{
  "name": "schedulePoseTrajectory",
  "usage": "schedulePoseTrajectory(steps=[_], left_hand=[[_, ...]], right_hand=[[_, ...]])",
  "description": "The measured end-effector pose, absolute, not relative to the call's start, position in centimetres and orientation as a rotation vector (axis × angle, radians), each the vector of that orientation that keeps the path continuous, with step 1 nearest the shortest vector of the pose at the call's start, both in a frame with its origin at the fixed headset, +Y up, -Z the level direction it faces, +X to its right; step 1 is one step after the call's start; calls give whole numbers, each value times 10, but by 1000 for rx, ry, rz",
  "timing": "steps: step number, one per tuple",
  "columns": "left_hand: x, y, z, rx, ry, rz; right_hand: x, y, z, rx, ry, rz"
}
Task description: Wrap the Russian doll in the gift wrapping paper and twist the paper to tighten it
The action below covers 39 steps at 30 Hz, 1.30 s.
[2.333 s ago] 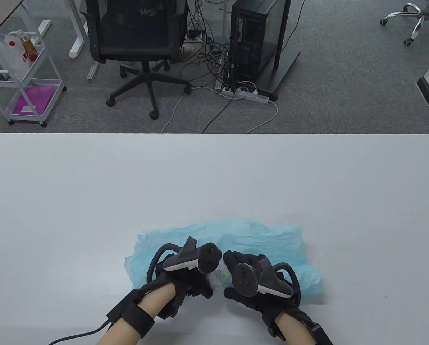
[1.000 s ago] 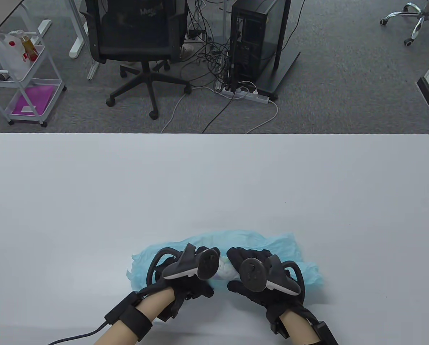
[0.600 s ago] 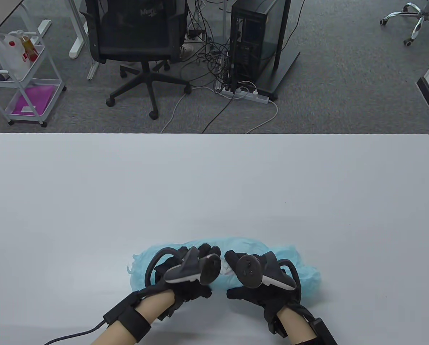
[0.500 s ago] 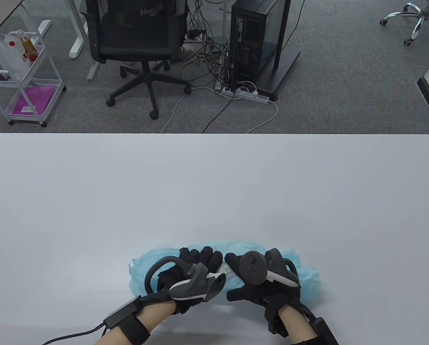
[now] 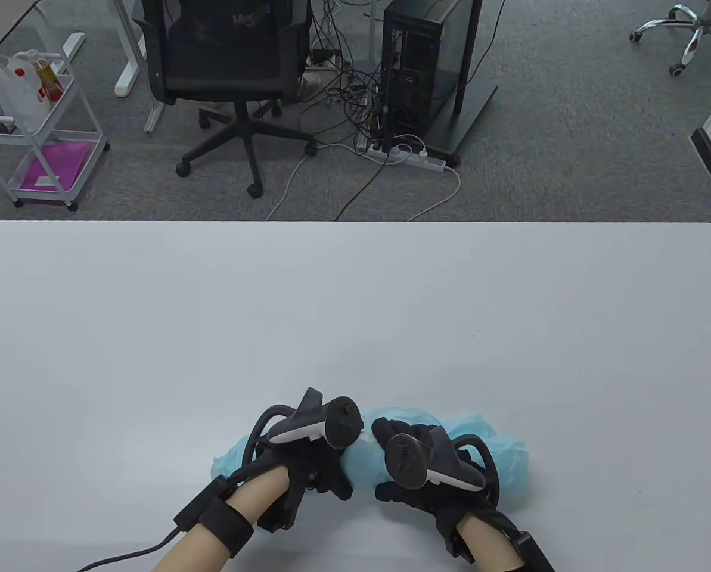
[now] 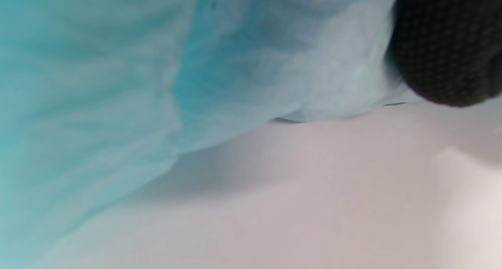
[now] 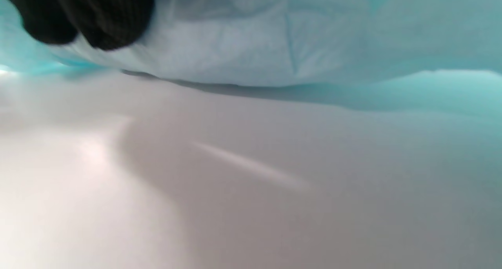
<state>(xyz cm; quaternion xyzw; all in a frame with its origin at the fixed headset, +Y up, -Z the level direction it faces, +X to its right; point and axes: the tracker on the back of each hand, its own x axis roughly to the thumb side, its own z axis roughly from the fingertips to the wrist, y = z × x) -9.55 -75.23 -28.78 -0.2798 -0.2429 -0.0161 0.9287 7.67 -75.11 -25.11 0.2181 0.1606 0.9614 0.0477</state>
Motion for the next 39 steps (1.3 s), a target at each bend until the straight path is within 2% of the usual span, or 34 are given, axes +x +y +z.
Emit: schedulePoseTrajectory(steps=[4, 6, 8, 11, 16, 20, 23, 24, 28, 30, 31, 32, 34, 37, 39], left_hand=[[-90, -746, -260, -199, -539, -283], [-86, -749, -249, -143, -567, -371], [-87, -749, -250, -170, -569, -340], [-91, -750, -262, -360, -565, -191], [-92, -750, -283, -551, -524, -114], [-94, -754, -292, -692, -532, -19], [-95, -752, -286, -609, -544, -52], [-95, -750, -282, -554, -544, -77], [-89, -744, -252, -169, -567, -294], [-85, -750, -246, -114, -565, -488], [-85, -750, -245, -83, -551, -513], [-86, -750, -248, -97, -560, -429], [-89, -752, -255, -211, -548, -279], [-95, -753, -270, -343, -528, -188], [-96, -753, -276, -412, -516, -139]], right_hand=[[83, -751, -259, 623, 559, 2803], [86, -754, -262, 624, 609, 2705], [88, -755, -262, 628, 623, 2671], [88, -755, -261, 643, 631, 2651], [80, -739, -245, 725, 399, 2881], [69, -748, -242, 761, 452, 2973], [68, -748, -244, 735, 457, 2957], [69, -748, -245, 727, 459, 2949], [77, -751, -256, 652, 569, 2824], [83, -757, -261, 641, 658, 2669], [85, -758, -262, 624, 669, 2621], [85, -759, -261, 612, 650, 2630], [83, -756, -256, 651, 603, 2706], [72, -741, -242, 722, 389, 2947], [65, -738, -235, 781, 333, 3045]])
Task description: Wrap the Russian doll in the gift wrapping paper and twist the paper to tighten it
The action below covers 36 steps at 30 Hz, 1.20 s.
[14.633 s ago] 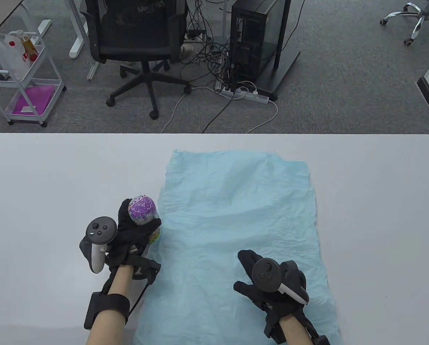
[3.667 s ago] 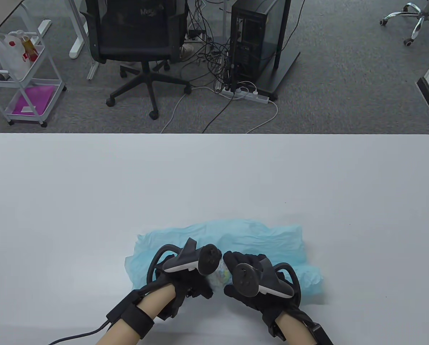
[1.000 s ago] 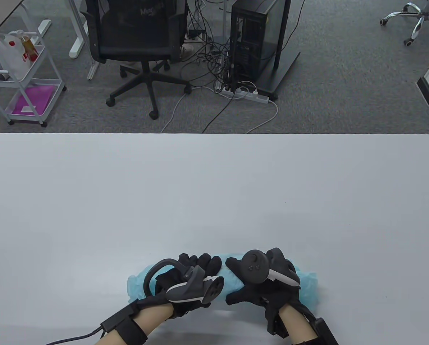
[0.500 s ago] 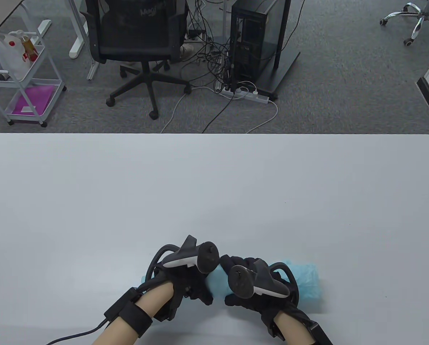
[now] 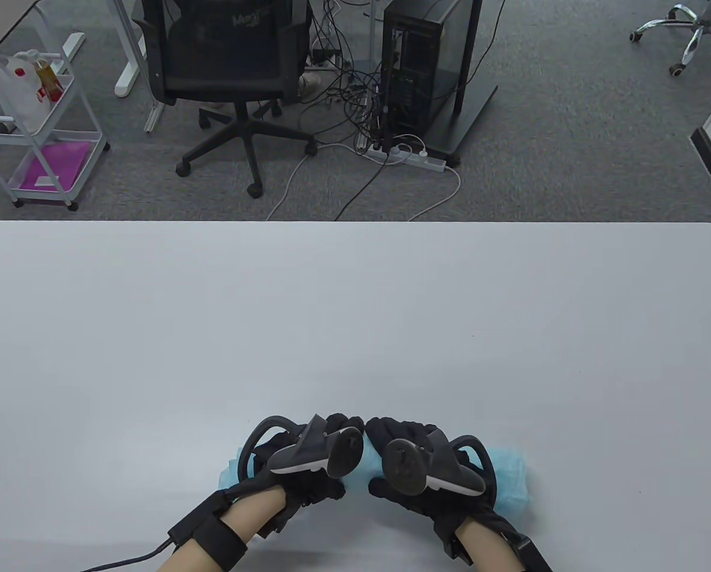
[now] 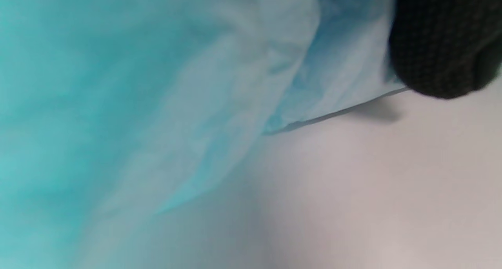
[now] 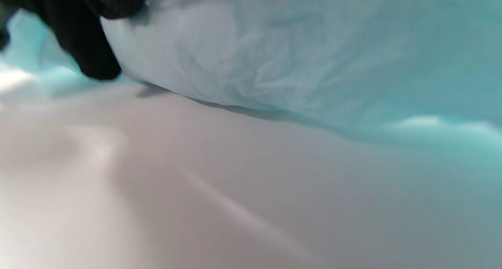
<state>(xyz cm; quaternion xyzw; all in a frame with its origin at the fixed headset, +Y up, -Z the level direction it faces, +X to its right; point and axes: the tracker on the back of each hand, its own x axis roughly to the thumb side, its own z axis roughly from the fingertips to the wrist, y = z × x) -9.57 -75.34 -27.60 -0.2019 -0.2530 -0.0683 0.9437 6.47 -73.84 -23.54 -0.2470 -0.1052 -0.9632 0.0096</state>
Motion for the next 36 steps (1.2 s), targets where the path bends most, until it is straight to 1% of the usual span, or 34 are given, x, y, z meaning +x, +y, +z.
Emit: schedulePoseTrajectory(steps=[2, 5, 7, 8, 9, 10, 11, 12, 14, 15, 16, 18, 20, 22, 24, 25, 26, 27, 28, 29, 30, 31, 33, 34, 35, 36], left_hand=[[-96, -753, -282, -469, -512, -123], [-97, -753, -279, -438, -503, -108], [-96, -752, -267, -287, -511, -209], [-95, -752, -258, -154, -516, -298], [-94, -754, -252, -68, -533, -360], [-92, -756, -245, 24, -540, -453], [-91, -756, -242, 54, -543, -494], [-92, -756, -242, 51, -544, -478], [-94, -756, -247, -40, -546, -343], [-95, -756, -251, -85, -539, -297], [-96, -757, -253, -108, -532, -282], [-95, -756, -256, -125, -533, -280], [-94, -755, -259, -168, -527, -258], [-94, -753, -265, -240, -536, -228], [-96, -754, -268, -284, -541, -191], [-97, -754, -268, -288, -540, -175], [-97, -754, -262, -239, -536, -190], [-96, -754, -257, -171, -538, -227], [-95, -754, -249, -28, -548, -331], [-93, -756, -244, 51, -564, -417], [-91, -759, -239, 117, -561, -535], [-90, -759, -238, 137, -552, -558], [-91, -758, -244, 39, -552, -428], [-93, -759, -249, -26, -538, -357], [-94, -759, -254, -86, -535, -311], [-96, -757, -258, -131, -530, -256]], right_hand=[[57, -747, -233, -740, -343, -2957], [55, -748, -236, -660, -299, -2887], [55, -747, -237, -677, -313, -2938], [57, -747, -240, -678, -350, -2964], [59, -747, -242, -683, -384, -2988], [62, -747, -245, -715, -466, -3054], [65, -748, -246, -728, -506, -3095], [67, -749, -248, -735, -537, -3124], [68, -748, -248, -736, -542, -3128], [66, -747, -246, -732, -503, -3109], [63, -745, -241, -724, -420, -3057], [58, -744, -235, -707, -301, -2947], [54, -746, -232, -687, -256, -2865], [53, -748, -233, -661, -246, -2826], [55, -746, -237, -677, -309, -2899], [58, -746, -239, -678, -341, -2963], [60, -746, -242, -680, -379, -2987], [62, -746, -244, -672, -398, -2998], [66, -747, -248, -668, -450, -3034], [70, -749, -251, -671, -505, -3076], [74, -751, -253, -712, -606, -3145], [74, -752, -252, -723, -628, -3191], [70, -750, -245, -701, -474, -3095], [66, -746, -240, -685, -349, -2999], [62, -742, -236, -684, -279, -2926], [58, -741, -234, -687, -250, -2868]])
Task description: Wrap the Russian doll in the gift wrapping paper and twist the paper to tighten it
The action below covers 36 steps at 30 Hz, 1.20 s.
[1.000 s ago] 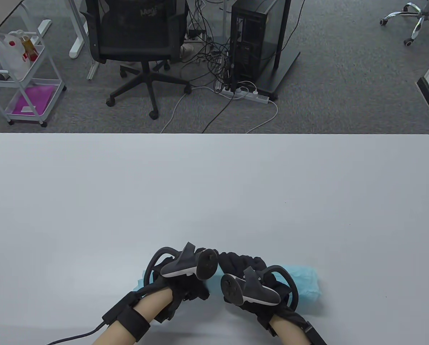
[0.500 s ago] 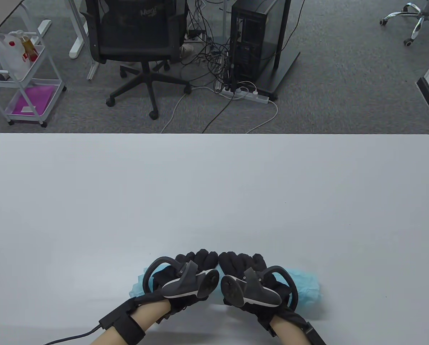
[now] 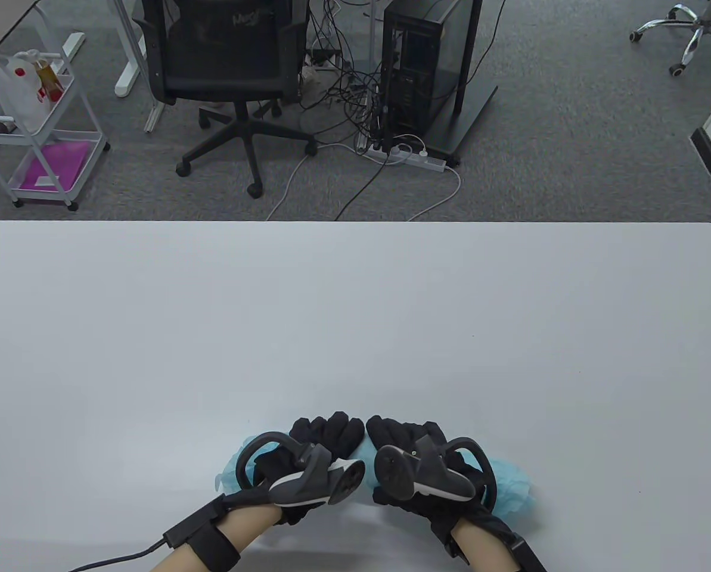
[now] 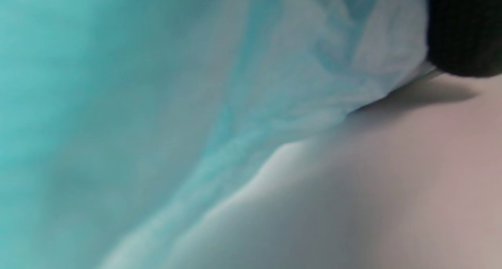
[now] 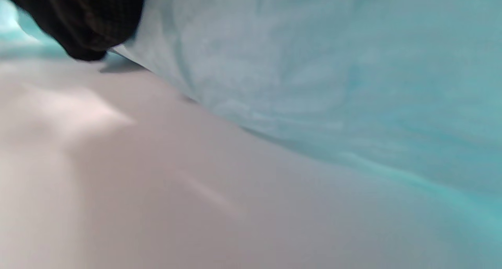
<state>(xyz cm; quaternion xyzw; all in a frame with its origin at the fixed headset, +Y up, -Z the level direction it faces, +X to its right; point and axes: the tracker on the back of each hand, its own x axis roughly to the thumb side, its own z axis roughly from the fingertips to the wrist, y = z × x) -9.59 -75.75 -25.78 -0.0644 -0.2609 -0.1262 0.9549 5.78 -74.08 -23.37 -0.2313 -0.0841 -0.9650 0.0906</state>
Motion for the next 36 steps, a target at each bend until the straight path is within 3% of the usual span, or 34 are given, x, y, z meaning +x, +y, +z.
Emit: schedulePoseTrajectory(steps=[3, 5, 9, 11, 14, 18, 21, 23, 25, 28, 36], left_hand=[[-100, -756, -271, -301, -533, -152], [-101, -757, -270, -283, -525, -129], [-94, -760, -243, 97, -550, -526], [-91, -759, -239, 156, -546, -584], [-90, -758, -246, 15, -554, -400], [-90, -755, -256, -104, -552, -346], [-95, -754, -267, -274, -555, -224], [-97, -756, -263, -231, -546, -193], [-95, -758, -248, -3, -567, -310], [-90, -759, -240, 94, -564, -457], [-91, -753, -271, -315, -547, -127]], right_hand=[[53, -744, -233, -634, -213, -2833], [57, -743, -238, -653, -298, -2919], [72, -747, -252, -692, -530, -3110], [77, -749, -254, -705, -590, -3175], [78, -747, -251, -725, -574, -3164], [64, -742, -239, -712, -348, -2973], [63, -742, -241, -707, -375, -2972], [68, -743, -246, -714, -470, -3080], [74, -746, -253, -727, -574, -3135], [79, -749, -255, -748, -657, -3214], [52, -746, -227, -675, -200, -2772]])
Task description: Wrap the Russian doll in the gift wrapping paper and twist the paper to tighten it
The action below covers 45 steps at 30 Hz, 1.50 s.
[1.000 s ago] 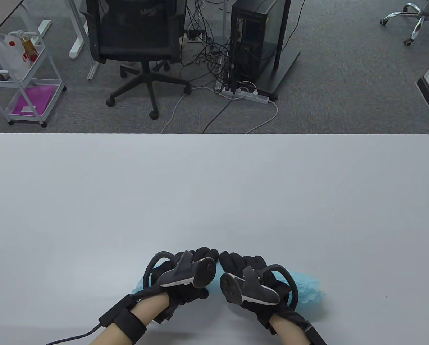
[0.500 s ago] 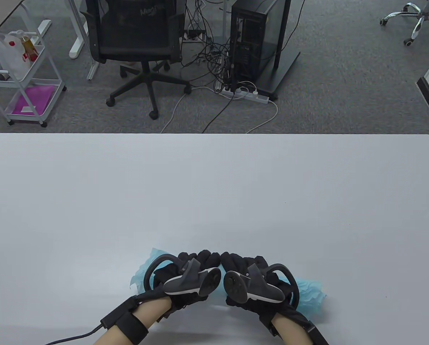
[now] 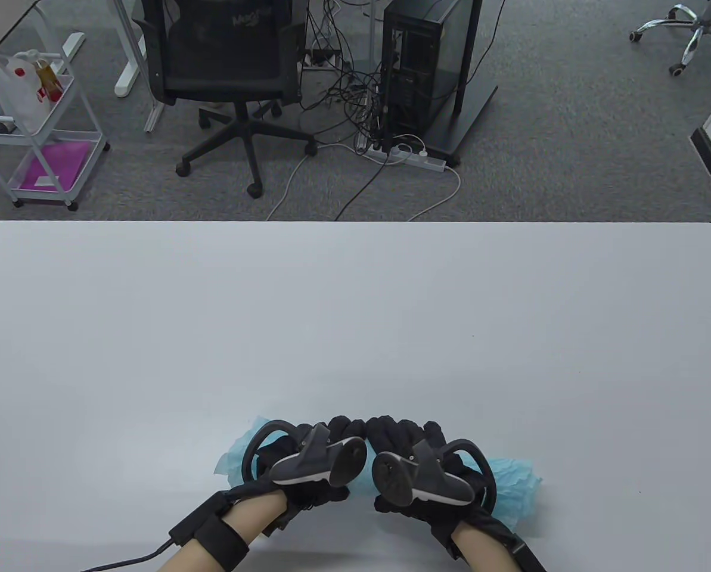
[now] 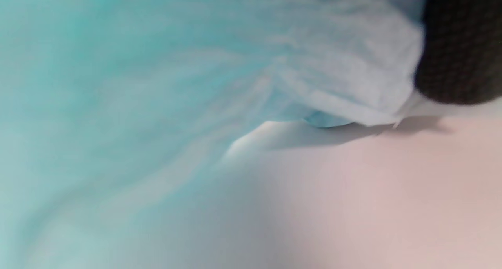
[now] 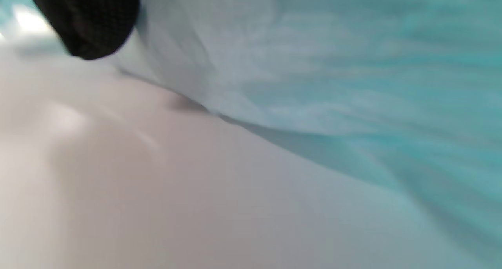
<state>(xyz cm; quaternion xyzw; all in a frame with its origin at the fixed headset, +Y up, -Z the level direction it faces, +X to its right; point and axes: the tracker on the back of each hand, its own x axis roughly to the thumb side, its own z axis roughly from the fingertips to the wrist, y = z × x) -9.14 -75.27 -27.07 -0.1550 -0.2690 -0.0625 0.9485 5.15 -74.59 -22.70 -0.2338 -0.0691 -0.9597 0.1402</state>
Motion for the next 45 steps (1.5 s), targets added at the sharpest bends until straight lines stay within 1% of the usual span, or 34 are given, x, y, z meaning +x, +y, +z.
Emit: schedulePoseTrajectory(steps=[1, 2, 4, 6, 9, 11, 12, 14, 20, 21, 24, 27, 29, 31, 34, 36, 40, 43, 45], left_hand=[[-92, -752, -274, -345, -552, -114], [-93, -752, -276, -358, -557, -100], [-97, -753, -278, -378, -557, -18], [-100, -753, -278, -363, -561, 22], [-98, -749, -276, -354, -582, -39], [-98, -743, -274, -363, -589, -62], [-100, -735, -272, -309, -591, -68], [-102, -718, -270, -268, -592, -73], [-121, -642, -268, -123, -549, -27], [-125, -633, -266, -99, -537, -23], [-145, -603, -254, 30, -488, 2], [-163, -587, -236, 216, -423, -24], [-172, -585, -220, 376, -395, -29], [-175, -590, -202, 532, -405, -49], [-167, -604, -185, 646, -438, -189], [-159, -616, -184, 671, -447, -277], [-144, -635, -199, 685, -414, -351], [-137, -638, -216, 684, -354, -420], [-134, -639, -226, 674, -348, -407]], right_hand=[[47, -748, -225, -632, -134, -2678], [46, -749, -225, -613, -115, -2650], [47, -752, -228, -608, -141, -2709], [50, -752, -231, -630, -195, -2771], [49, -748, -232, -654, -212, -2812], [46, -737, -229, -661, -137, -2772], [45, -728, -227, -648, -70, -2750], [46, -710, -226, -644, 14, -2741], [56, -645, -223, -547, 197, -2780], [58, -639, -223, -529, 213, -2780], [70, -616, -224, -458, 266, -2828], [83, -604, -229, -393, 273, -2877], [90, -599, -234, -353, 258, -2892], [95, -598, -240, -327, 219, -2920], [99, -599, -246, -339, 153, -2995], [98, -600, -247, -375, 126, -3035], [91, -600, -243, -521, 47, -3100], [84, -598, -239, -639, -12, -3119], [79, -597, -238, -705, -53, -3133]])
